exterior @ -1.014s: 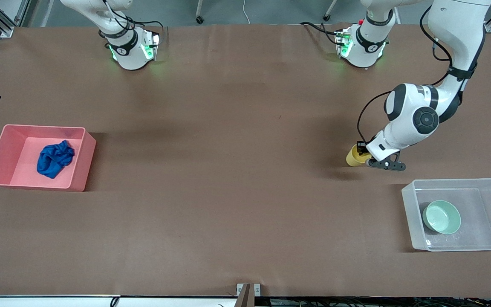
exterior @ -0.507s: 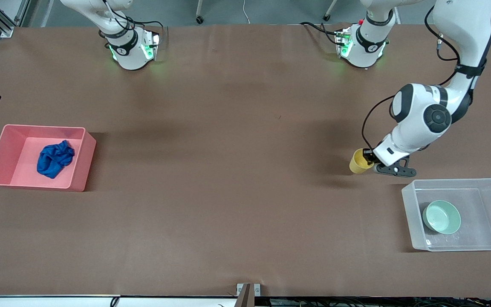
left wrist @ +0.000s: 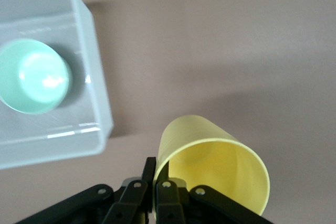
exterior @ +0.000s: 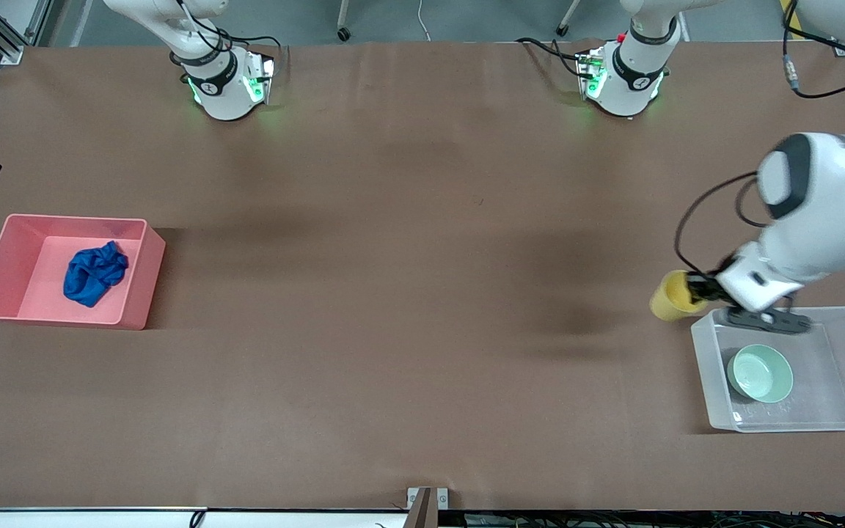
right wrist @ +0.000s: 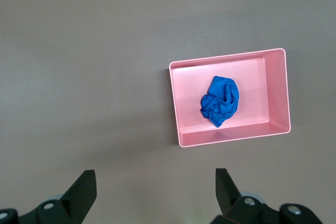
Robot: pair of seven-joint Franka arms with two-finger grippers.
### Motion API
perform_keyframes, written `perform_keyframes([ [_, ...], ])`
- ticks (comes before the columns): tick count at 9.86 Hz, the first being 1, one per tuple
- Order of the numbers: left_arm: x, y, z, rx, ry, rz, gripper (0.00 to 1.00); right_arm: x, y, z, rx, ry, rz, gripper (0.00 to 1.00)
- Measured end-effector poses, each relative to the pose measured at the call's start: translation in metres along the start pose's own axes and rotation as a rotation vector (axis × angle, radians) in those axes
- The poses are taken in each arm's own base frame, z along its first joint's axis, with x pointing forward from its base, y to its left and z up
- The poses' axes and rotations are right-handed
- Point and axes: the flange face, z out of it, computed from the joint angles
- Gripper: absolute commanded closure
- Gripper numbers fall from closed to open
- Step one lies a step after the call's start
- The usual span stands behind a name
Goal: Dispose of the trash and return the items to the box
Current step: 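Carry the yellow cup with the left gripper into the green bowl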
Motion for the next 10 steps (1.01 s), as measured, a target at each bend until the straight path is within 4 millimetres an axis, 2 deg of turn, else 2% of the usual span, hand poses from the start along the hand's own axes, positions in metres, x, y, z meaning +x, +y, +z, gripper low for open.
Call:
perform_keyframes([
  [1, 0.014, -0.033, -0.005, -0.011, 0.008, 0.031, 1.0, 0.0, 0.0, 0.0, 0.0, 0.0, 0.0, 0.0],
  [2, 0.025, -0.072, 0.0, -0.017, 0.019, 0.063, 1.0, 0.0, 0.0, 0.0, 0.0, 0.0, 0.0, 0.0],
  [4, 0.029, -0.157, 0.028, 0.004, 0.022, 0.106, 1.0, 0.0, 0.0, 0.0, 0.0, 0.0, 0.0, 0.0],
  [5, 0.031, -0.187, 0.048, 0.027, 0.028, 0.117, 0.99, 0.0, 0.0, 0.0, 0.0, 0.0, 0.001, 0.0],
  [6, 0.035, -0.204, 0.075, 0.043, 0.044, 0.119, 0.99, 0.0, 0.001, 0.0, 0.0, 0.0, 0.001, 0.0],
  [8, 0.039, -0.214, 0.121, 0.05, 0.05, 0.112, 0.98, 0.0, 0.001, 0.0, 0.0, 0.0, 0.001, 0.0],
  [10, 0.042, -0.219, 0.141, 0.061, 0.072, 0.109, 0.92, 0.0, 0.001, 0.0, 0.0, 0.0, 0.001, 0.0],
])
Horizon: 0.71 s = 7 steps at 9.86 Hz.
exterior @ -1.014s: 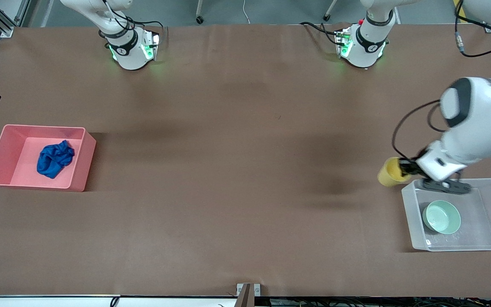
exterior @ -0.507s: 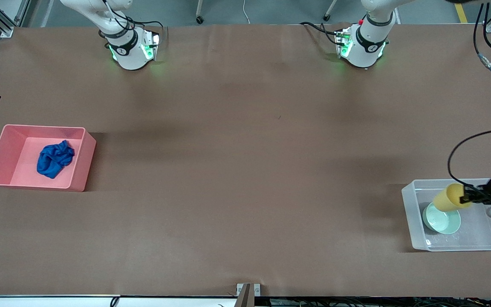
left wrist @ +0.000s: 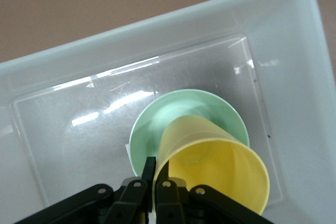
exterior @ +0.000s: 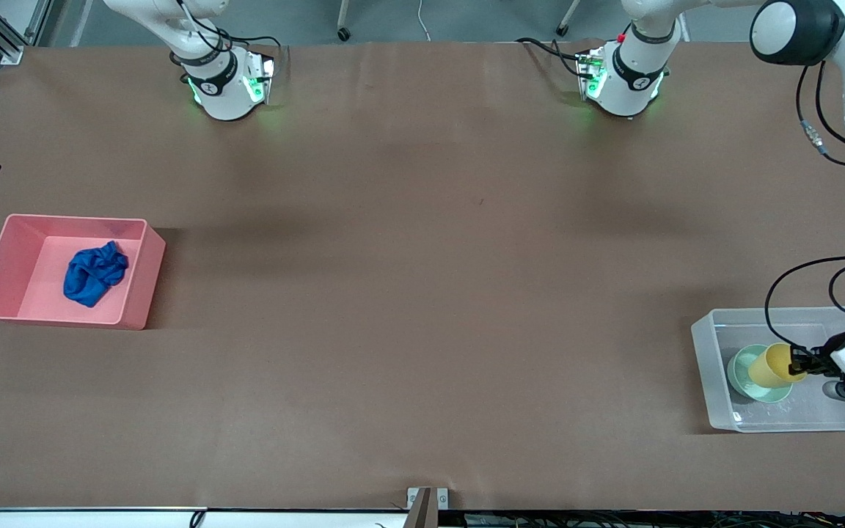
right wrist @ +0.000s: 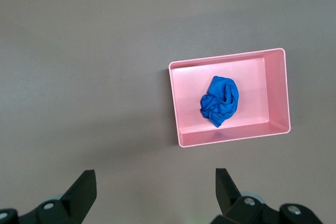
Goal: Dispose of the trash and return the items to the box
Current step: 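Carry the yellow cup with the left gripper into the green bowl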
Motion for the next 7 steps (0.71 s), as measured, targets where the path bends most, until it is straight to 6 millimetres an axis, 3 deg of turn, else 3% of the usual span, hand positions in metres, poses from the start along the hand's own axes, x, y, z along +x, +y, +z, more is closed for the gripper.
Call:
perform_keyframes([
  [1, 0.0, 0.0, 0.009, 0.001, 0.005, -0.001, 0.76, 0.0, 0.0, 0.0, 0.0, 0.0, 0.0, 0.0],
  [3, -0.001, -0.001, 0.015, 0.002, 0.007, -0.004, 0.17, 0.0, 0.0, 0.0, 0.0, 0.0, 0.0, 0.0],
  [5, 0.004, -0.005, -0.001, 0.015, 0.025, -0.005, 0.05, 0.0, 0.0, 0.0, 0.0, 0.0, 0.0, 0.0],
  [7, 0.009, 0.003, -0.03, 0.005, 0.013, 0.004, 0.0, 0.0, 0.0, 0.0, 0.0, 0.0, 0.0, 0.0],
])
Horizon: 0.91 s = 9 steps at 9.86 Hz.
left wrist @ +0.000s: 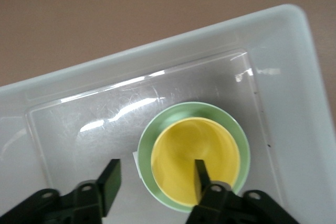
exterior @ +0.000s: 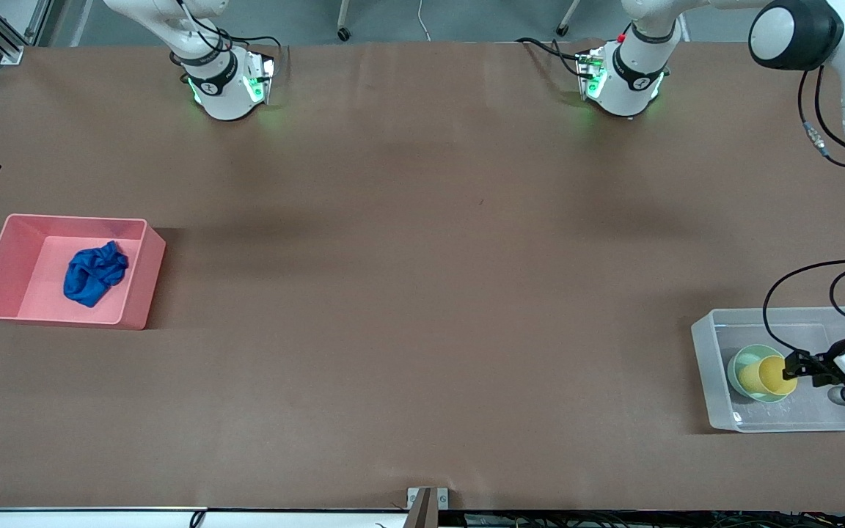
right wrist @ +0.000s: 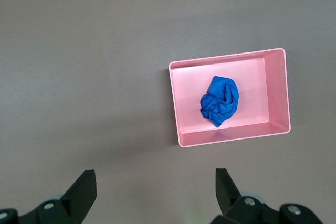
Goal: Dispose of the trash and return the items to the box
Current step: 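Carry the yellow cup with the left gripper into the green bowl, then open the left gripper to release the cup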
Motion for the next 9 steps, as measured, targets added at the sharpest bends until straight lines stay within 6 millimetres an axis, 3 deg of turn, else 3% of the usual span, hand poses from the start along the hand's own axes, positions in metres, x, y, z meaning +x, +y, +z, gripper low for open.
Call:
perform_keyframes([
  [5, 0.023, 0.068, -0.096, -0.03, -0.05, -0.01, 0.0, 0.0, 0.0, 0.0, 0.0, -0.001, 0.0, 0.0],
  [9, 0.02, 0.129, -0.177, -0.083, -0.124, -0.057, 0.0, 0.0, 0.0, 0.0, 0.0, -0.002, 0.0, 0.0],
])
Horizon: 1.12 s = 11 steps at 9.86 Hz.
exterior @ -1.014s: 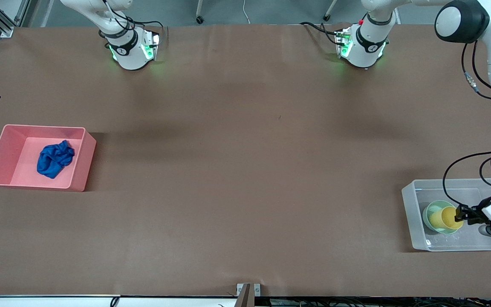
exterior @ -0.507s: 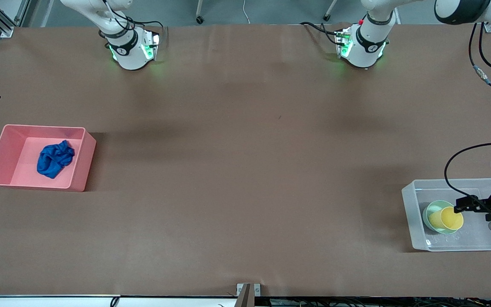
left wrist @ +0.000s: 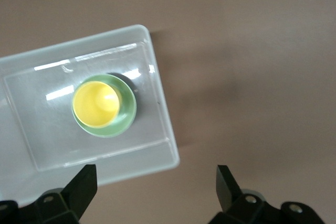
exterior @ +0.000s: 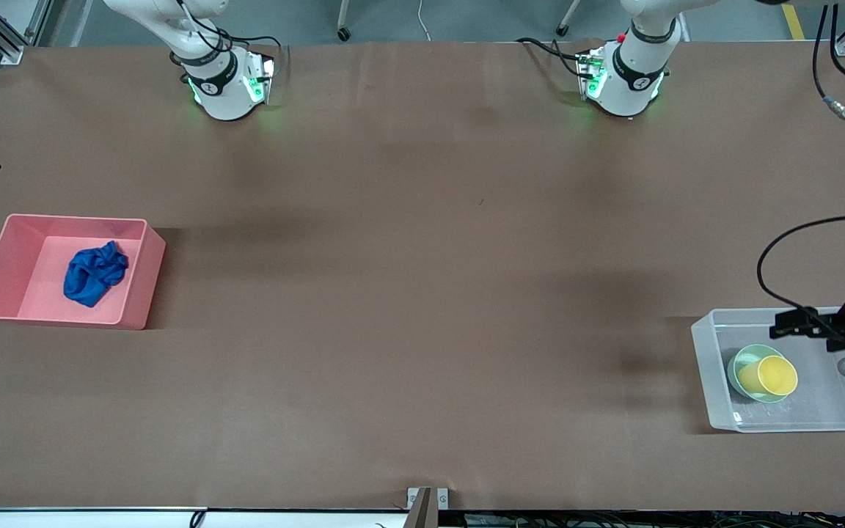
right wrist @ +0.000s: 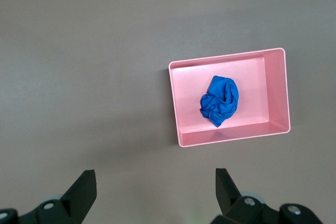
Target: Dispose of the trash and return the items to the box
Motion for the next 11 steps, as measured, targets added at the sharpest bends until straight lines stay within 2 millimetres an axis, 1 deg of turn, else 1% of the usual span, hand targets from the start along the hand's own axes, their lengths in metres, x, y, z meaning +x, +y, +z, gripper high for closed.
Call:
perform_keyframes([
  [2, -0.015, 0.043, -0.042, -0.009, -0.017, -0.012, 0.0, -0.001, 0.0, 0.001, 0.0, -0.006, -0.021, 0.0],
  [3, -0.026, 0.061, -0.064, 0.002, -0.007, -0.011, 0.01, -0.001, 0.0, 0.001, 0.0, -0.009, -0.024, 0.0],
  [5, -0.056, 0.09, -0.107, 0.042, 0.027, -0.004, 0.0, -0.001, 0.0, 0.001, -0.001, -0.011, -0.024, 0.0],
  [6, -0.072, 0.106, -0.127, 0.063, 0.04, 0.006, 0.0, -0.001, 0.0, 0.001, -0.001, -0.011, -0.024, 0.0],
  [7, -0.084, 0.124, -0.143, 0.081, 0.051, 0.019, 0.0, -0.001, 0.0, 0.001, -0.001, -0.012, -0.024, 0.0],
  [8, -0.091, 0.137, -0.156, 0.093, 0.06, 0.014, 0.0, -0.001, 0.0, 0.001, -0.001, -0.012, -0.024, 0.0],
  [9, -0.097, 0.143, -0.167, 0.102, 0.06, 0.005, 0.0, -0.001, 0.0, 0.001, -0.001, -0.012, -0.024, 0.0],
  [11, -0.107, 0.145, -0.179, 0.106, 0.021, -0.005, 0.0, -0.001, 0.0, 0.001, -0.001, -0.012, -0.024, 0.0],
])
